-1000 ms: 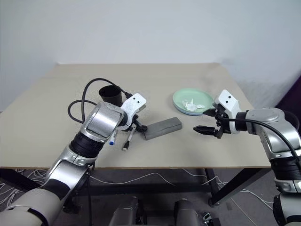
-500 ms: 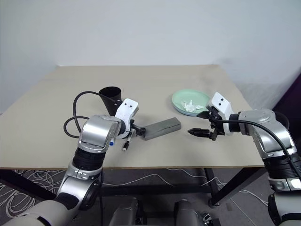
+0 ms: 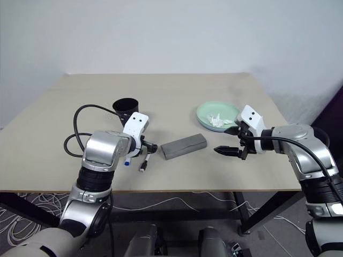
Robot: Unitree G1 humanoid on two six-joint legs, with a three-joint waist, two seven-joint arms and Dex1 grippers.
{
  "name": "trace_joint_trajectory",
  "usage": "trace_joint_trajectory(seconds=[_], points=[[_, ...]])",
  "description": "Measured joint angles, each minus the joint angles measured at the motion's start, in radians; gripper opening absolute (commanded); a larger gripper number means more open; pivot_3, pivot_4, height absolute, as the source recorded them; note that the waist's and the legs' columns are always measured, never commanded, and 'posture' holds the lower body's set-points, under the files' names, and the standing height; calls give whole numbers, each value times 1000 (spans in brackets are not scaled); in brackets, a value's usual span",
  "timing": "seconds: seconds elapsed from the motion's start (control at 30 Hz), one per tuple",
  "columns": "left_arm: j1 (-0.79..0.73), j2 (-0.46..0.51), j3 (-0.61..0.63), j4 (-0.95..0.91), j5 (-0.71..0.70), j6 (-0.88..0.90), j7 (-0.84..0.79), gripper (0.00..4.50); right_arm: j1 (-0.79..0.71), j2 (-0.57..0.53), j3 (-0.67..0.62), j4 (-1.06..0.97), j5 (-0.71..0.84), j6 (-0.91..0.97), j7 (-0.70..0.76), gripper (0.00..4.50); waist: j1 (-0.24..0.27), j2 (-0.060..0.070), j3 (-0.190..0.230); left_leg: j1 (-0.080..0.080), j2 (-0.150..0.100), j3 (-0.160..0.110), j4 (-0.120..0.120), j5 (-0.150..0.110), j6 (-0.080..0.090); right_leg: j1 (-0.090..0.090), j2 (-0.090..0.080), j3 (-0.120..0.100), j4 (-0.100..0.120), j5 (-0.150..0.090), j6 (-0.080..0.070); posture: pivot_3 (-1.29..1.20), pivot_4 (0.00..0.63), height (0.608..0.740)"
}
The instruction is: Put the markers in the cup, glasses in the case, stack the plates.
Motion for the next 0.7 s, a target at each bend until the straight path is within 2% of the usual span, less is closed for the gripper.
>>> trace_joint_trajectory(seconds=[0.47,0.7], points=[[34,-47,2,-7,-83,-3,98,4445,0,0,0,-4,1,12,-3,4500,13,0,0,0,0,-1,0,-1,-3,0,0,-1,0,0,0,0,0,639],[27,-57,13,10,-126,-9,135,2195,0,2,0,-5,0,17,-7,4500,21,0,0,0,0,0,0,-1,-3,0,0,0,1,0,0,0,0,639]])
